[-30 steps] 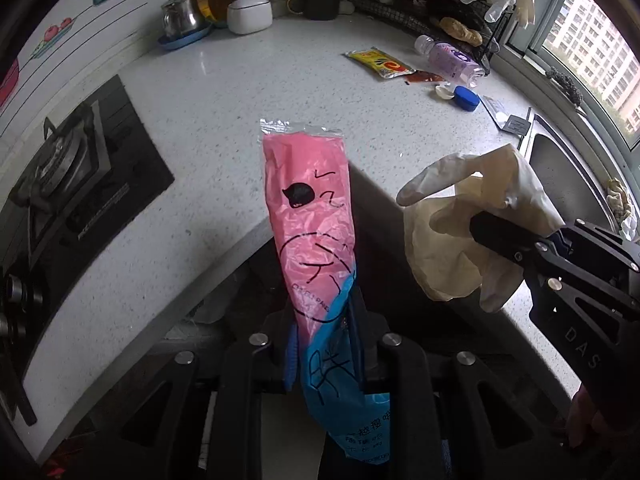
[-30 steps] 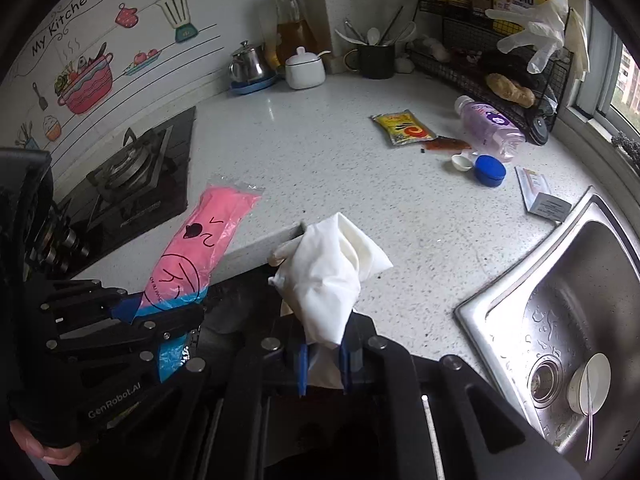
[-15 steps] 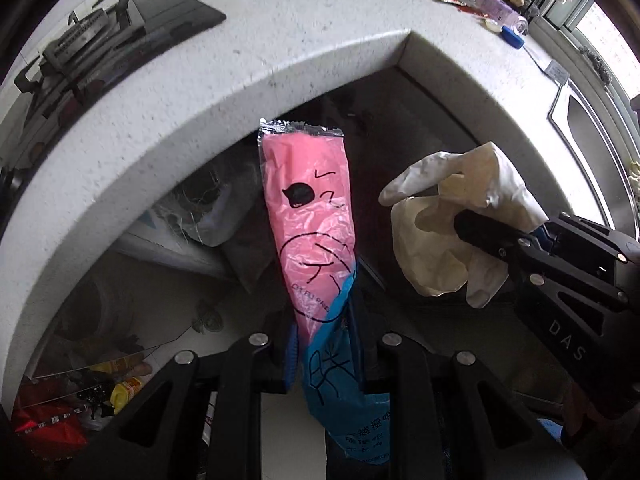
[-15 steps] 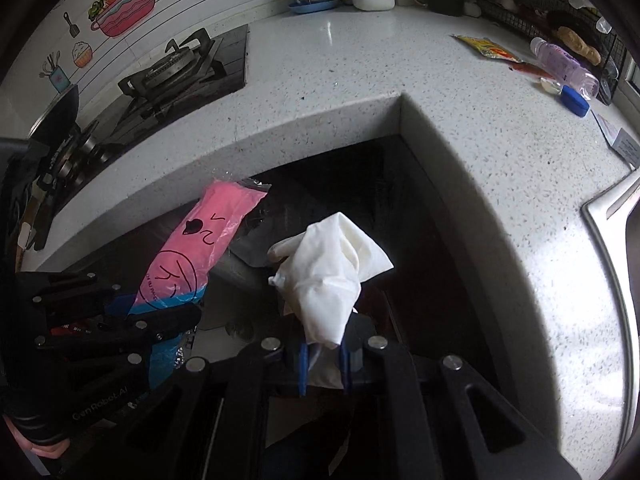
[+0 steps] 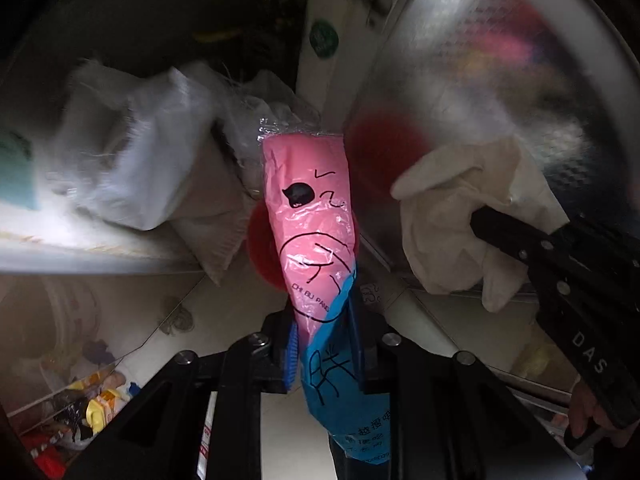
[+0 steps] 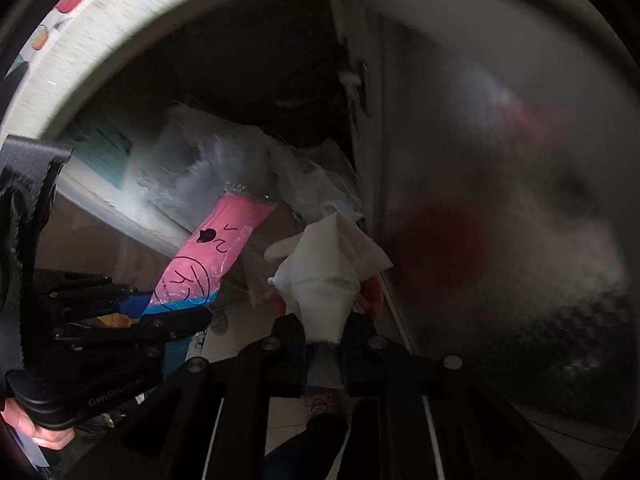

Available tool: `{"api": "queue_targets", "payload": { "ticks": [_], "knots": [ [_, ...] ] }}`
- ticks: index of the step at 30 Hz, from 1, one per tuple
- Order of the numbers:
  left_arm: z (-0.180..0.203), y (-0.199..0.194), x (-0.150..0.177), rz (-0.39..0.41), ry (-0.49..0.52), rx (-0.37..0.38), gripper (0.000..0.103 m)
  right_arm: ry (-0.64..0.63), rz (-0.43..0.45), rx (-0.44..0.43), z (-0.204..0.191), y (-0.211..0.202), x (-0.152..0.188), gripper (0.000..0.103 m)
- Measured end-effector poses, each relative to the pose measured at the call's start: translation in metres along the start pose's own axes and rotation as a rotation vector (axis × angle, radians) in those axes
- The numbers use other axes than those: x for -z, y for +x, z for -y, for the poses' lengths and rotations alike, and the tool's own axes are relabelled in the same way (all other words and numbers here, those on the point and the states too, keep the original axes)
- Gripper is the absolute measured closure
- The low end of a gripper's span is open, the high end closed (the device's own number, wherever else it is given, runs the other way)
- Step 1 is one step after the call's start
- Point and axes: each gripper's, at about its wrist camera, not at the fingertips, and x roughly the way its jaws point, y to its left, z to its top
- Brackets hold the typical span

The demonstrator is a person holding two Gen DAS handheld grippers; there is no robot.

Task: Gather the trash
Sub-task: 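Carry the bag and glove down to the red bin with both tools, then open both tools to drop the glove and bag into the red bin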

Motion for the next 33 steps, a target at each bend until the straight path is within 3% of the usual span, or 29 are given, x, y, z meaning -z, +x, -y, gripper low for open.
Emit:
{"api": "queue_targets", "payload": {
  "ticks": [6,8,12,15,16,25,33],
  "knots": [
    [0.004,0.045,-0.014,-0.012,0.044,0.001,0.084,0.04,-0.008,0.012,0.019,0.034,0.013,0.092],
    [0.007,0.051,-0.019,-0.015,0.066,0.021,0.08,0.05,-0.016,0.014,0.025,0.041,0.011,0.092],
    [0.009,0.058,-0.024,0.002,0.083,-0.013,0.063,0.04,-0.013,0.038,0.029,0.041,0.01,0.092],
    [0.008,0.055,-0.025,0.016,0.082,-0.015,0.041,0.032,-0.021,0.042,0.028,0.045,0.004,0.092],
    [0.007,0.054,-0.025,0.022,0.082,-0.014,0.039,0.026,-0.022,0.042,0.027,0.045,0.003,0.092],
    [-0.009,0.037,-0.017,0.04,0.043,-0.034,0.034,-0.042,-0.02,-0.003,0.017,0.055,-0.006,0.092],
    [-0.039,0.034,-0.001,0.062,-0.062,-0.082,0.028,-0.141,-0.063,-0.044,-0.012,0.077,-0.016,0.092]
  ]
}}
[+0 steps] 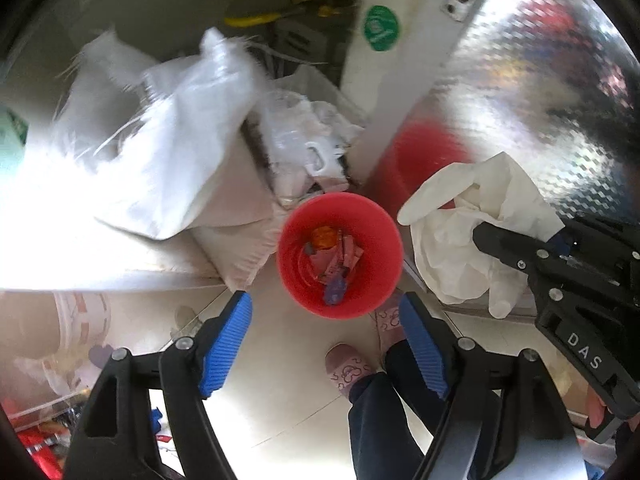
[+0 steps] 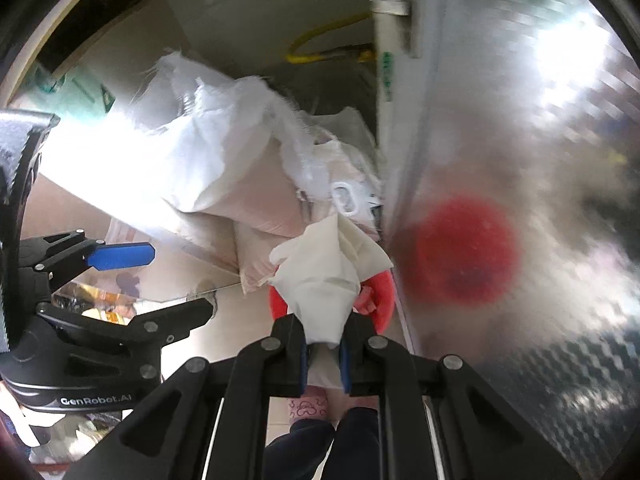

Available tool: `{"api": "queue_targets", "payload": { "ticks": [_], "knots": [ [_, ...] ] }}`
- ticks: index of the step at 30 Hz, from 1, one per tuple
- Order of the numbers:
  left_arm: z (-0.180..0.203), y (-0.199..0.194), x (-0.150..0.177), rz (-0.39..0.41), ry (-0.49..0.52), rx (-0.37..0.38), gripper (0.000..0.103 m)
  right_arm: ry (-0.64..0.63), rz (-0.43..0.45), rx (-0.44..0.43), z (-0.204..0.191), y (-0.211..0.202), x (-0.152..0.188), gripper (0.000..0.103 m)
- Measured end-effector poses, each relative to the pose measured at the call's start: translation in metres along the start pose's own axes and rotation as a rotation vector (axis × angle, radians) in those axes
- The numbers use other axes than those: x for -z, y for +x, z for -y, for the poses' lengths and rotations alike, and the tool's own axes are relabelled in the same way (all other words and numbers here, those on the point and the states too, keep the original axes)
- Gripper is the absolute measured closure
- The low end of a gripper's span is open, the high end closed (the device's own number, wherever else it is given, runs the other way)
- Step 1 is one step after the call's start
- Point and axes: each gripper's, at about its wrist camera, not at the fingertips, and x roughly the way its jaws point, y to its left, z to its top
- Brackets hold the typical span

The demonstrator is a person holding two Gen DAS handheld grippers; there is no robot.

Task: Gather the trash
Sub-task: 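Open both tools to drop the glove and bag into the red bin, then raise both tools back up above the counter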

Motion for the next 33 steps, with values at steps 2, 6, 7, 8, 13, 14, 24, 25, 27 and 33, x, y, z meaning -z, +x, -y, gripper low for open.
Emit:
{"api": "queue_targets", "payload": {
  "ticks": [2,6,7,8,13,14,24,25,27,33],
  "knots": [
    [-0.006,0.0,0.004,0.01,-0.014,-0.02,0.025,-0.031,-0.007,0.007,-0.006,0.005,-0.003,0.092],
    [-0.018,0.002,0.01,0.017,-0.043,-0.052,0.024,-0.087,-0.026,0.01,-0.015,0.015,-0.006,0.092],
    [-0.021,0.003,0.012,0.017,-0.05,-0.055,0.022,-0.097,-0.027,0.011,-0.016,0.015,-0.006,0.092],
    [-0.023,0.003,0.013,0.017,-0.06,-0.058,0.021,-0.106,-0.032,0.013,-0.016,0.016,-0.006,0.091],
    [-0.031,0.003,0.017,0.007,-0.093,-0.059,0.021,-0.132,-0.022,0.033,-0.021,0.019,-0.006,0.062],
    [-0.032,0.002,0.018,0.004,-0.096,-0.047,0.021,-0.133,-0.016,0.034,-0.021,0.017,-0.006,0.052],
    [-0.028,-0.042,0.029,0.043,-0.13,-0.09,0.021,-0.163,0.004,0.06,-0.032,-0.014,-0.006,0.035],
    [-0.027,-0.051,0.029,0.055,-0.138,-0.091,0.021,-0.164,0.004,0.066,-0.035,-0.021,-0.006,0.034],
    [-0.025,-0.071,0.03,0.076,-0.14,-0.082,0.021,-0.166,0.012,0.082,-0.038,-0.039,-0.008,0.032],
    [-0.015,-0.143,0.031,0.146,-0.135,-0.09,0.021,-0.179,0.061,0.114,-0.051,-0.107,-0.019,0.028]
  ]
}}
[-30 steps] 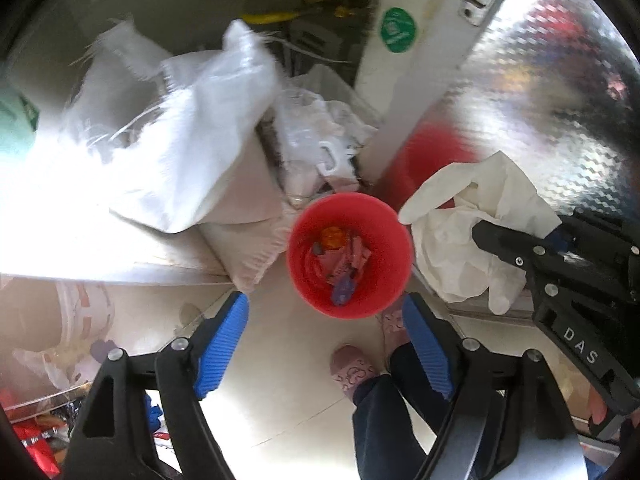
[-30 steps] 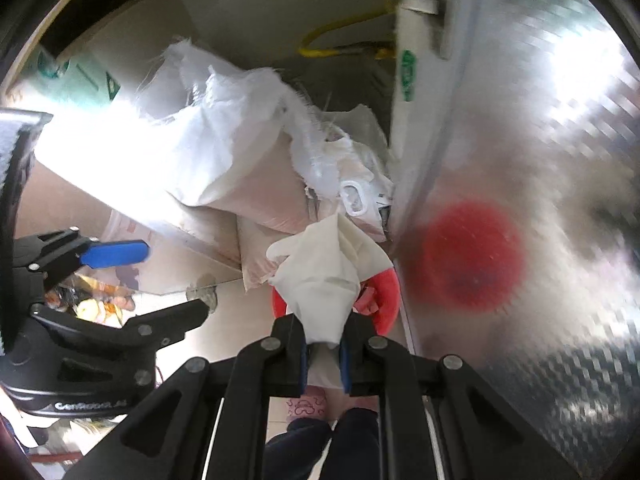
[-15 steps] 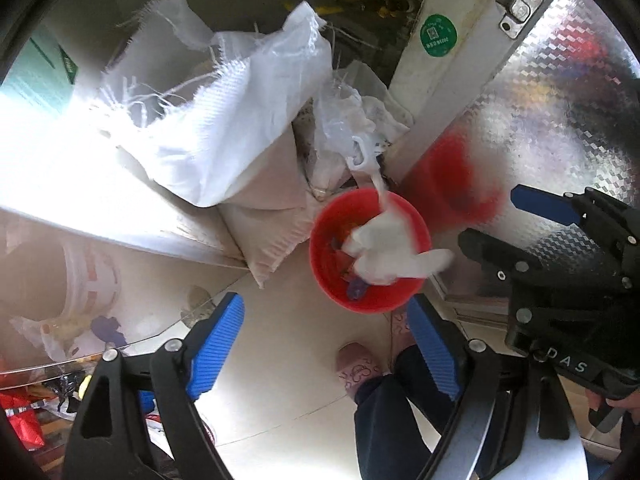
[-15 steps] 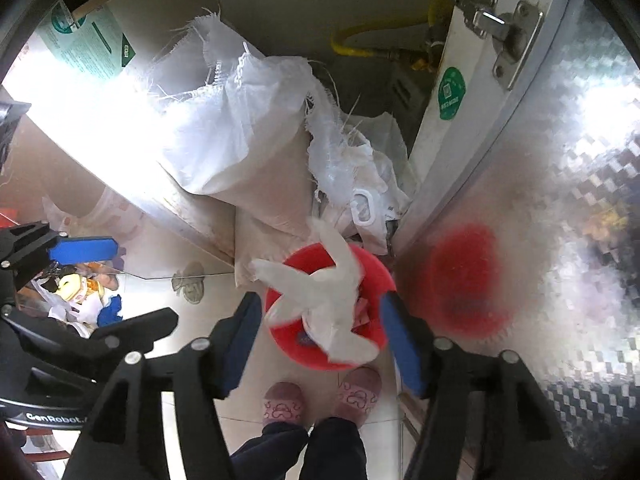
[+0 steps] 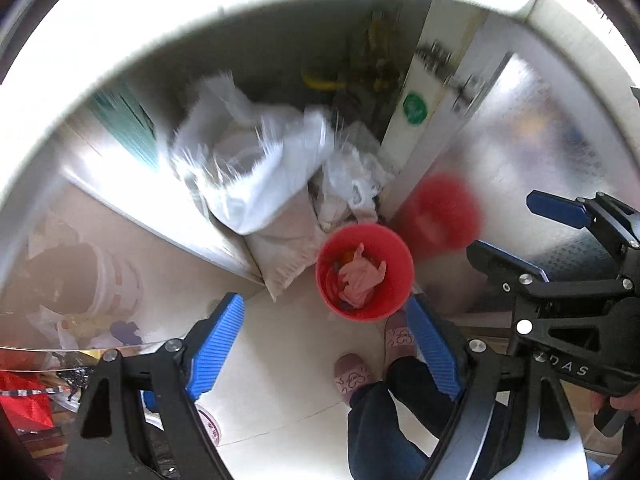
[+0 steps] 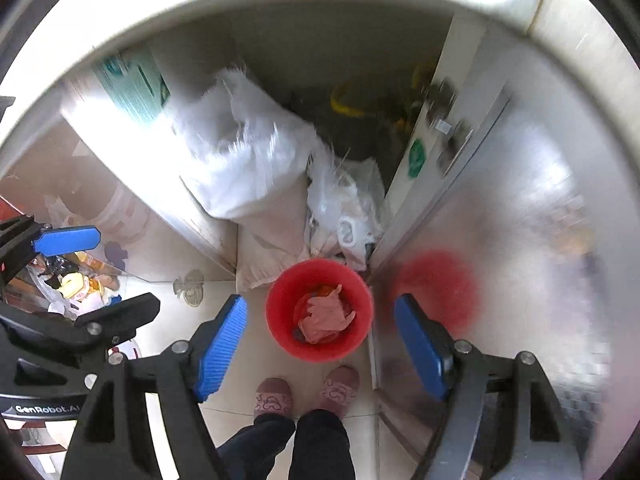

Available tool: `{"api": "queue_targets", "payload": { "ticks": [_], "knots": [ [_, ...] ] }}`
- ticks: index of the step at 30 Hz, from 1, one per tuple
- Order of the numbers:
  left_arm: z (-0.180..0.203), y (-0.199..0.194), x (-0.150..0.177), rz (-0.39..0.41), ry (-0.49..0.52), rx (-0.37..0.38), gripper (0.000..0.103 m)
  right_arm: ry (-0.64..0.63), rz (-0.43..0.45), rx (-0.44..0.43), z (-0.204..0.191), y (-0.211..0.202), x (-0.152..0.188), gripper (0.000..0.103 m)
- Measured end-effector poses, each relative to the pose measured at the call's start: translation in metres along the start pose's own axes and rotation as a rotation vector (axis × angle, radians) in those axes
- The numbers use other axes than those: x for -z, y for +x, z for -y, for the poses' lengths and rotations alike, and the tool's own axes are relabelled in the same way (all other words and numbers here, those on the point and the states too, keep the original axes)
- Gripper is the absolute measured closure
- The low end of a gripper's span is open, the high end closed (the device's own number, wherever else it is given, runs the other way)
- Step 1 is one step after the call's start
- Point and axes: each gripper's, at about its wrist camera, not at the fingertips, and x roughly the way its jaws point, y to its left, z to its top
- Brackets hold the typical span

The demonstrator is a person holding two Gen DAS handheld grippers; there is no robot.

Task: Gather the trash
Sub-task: 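Raise both tools back up above the counter, then close the right tool on the yellow Angel yeast packet and lift it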

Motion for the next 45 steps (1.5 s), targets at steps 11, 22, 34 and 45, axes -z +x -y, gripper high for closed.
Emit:
{"api": "queue_targets", "payload": {
  "ticks": [11,22,34,45],
  "knots": [
    [0.01,-0.137,-0.049,0.189,0.016,0.008,0.021,0.065,0.161,0.147,0.013,-0.139,-0.042,0.02],
    [0.06,-0.205,-0.127,0.328,0.125,0.043,0.021,0.221,0.313,0.267,0.068,-0.216,-0.065,0.018],
    [0.138,-0.187,-0.231,0.289,0.26,0.097,0.021,0.364,0.289,0.308,0.156,-0.216,-0.096,0.015],
    [0.178,-0.143,-0.335,0.247,0.253,0.113,0.021,0.377,0.255,0.291,0.229,-0.188,-0.159,0.008]
  ]
}}
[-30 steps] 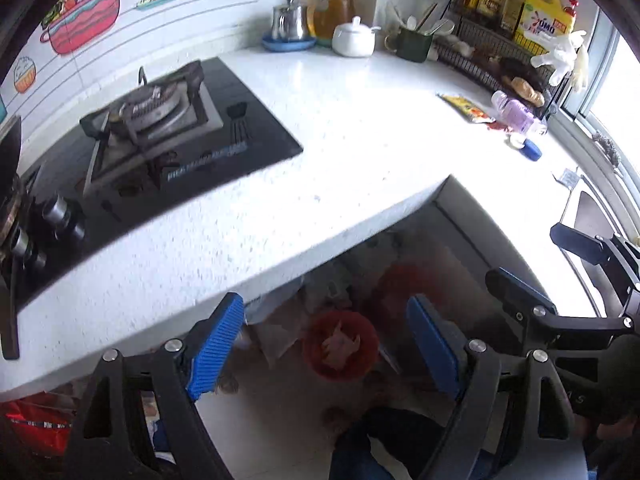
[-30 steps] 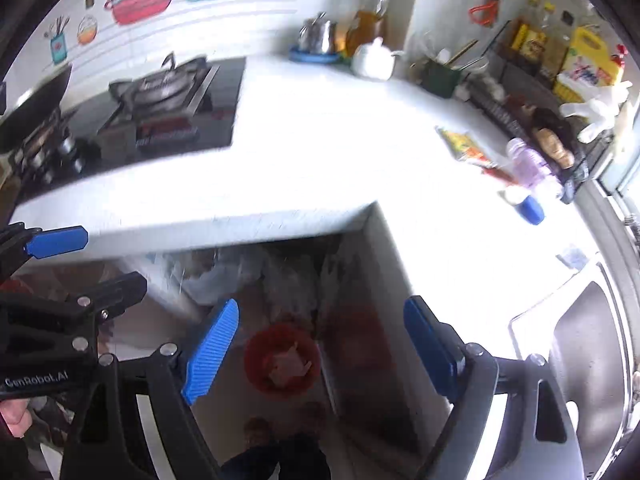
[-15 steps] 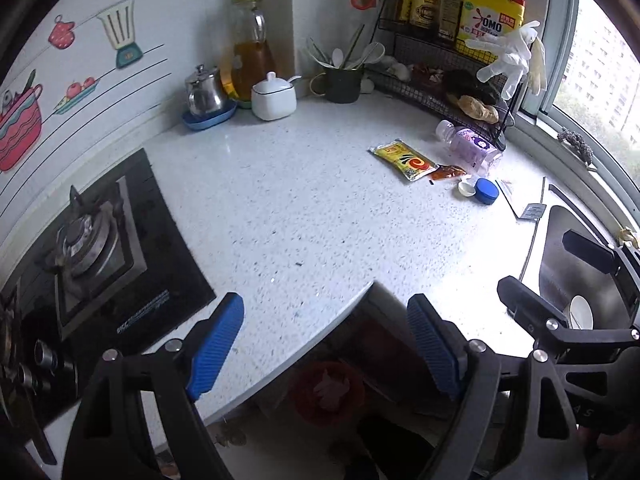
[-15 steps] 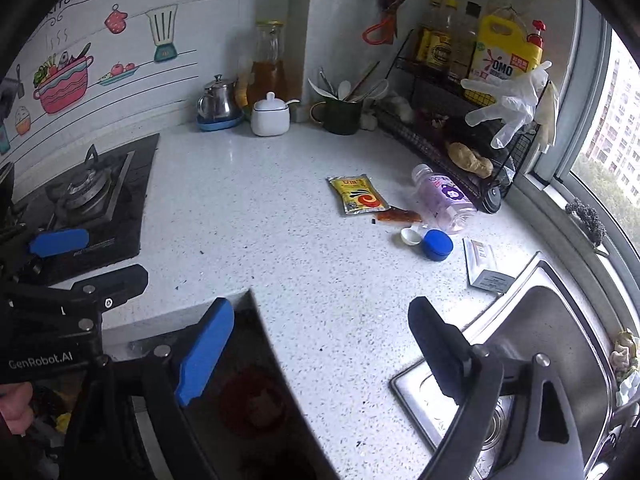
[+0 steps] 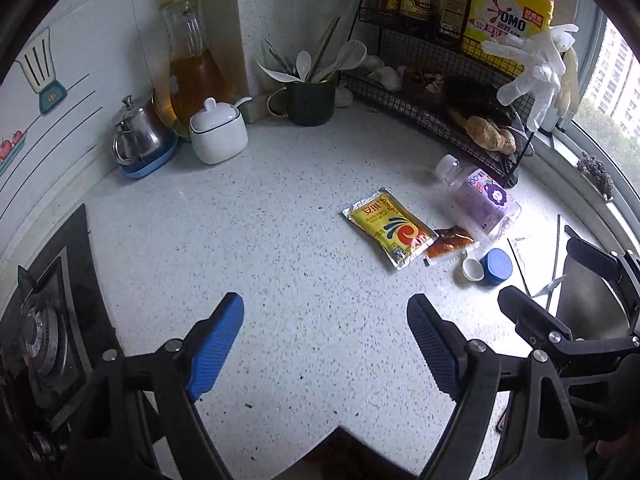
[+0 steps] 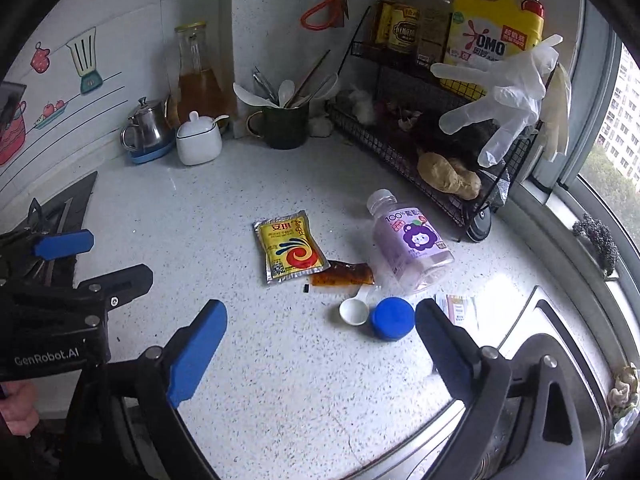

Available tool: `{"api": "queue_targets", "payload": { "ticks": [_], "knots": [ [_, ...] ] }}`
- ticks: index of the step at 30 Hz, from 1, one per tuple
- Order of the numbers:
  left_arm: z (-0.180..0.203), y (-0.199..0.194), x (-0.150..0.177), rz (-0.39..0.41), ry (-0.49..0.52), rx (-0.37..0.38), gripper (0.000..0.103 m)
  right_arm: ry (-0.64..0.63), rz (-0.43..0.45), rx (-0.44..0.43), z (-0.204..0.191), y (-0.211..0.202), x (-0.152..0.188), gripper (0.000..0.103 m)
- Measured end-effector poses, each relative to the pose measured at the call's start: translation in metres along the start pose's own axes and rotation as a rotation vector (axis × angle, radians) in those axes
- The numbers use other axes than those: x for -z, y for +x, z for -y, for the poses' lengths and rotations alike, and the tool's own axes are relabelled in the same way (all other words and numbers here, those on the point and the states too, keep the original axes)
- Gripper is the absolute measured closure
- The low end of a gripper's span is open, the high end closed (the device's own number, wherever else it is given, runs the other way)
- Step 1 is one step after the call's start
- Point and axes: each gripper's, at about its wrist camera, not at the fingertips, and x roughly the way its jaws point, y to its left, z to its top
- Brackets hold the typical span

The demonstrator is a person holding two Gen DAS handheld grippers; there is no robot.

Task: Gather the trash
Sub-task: 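Close the right tool on the yellow Angel yeast packet and lift it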

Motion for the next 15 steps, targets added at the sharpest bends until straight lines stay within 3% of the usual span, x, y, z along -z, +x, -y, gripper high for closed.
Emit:
{"api": "queue_targets", "payload": {
  "ticks": [15],
  "knots": [
    [-0.041,0.108,-0.039,-0.167,-0.062,-0.092,0.021,-0.1,-0.217,-0.118,-0.01,0.13,-0.048,0.007]
  ]
}}
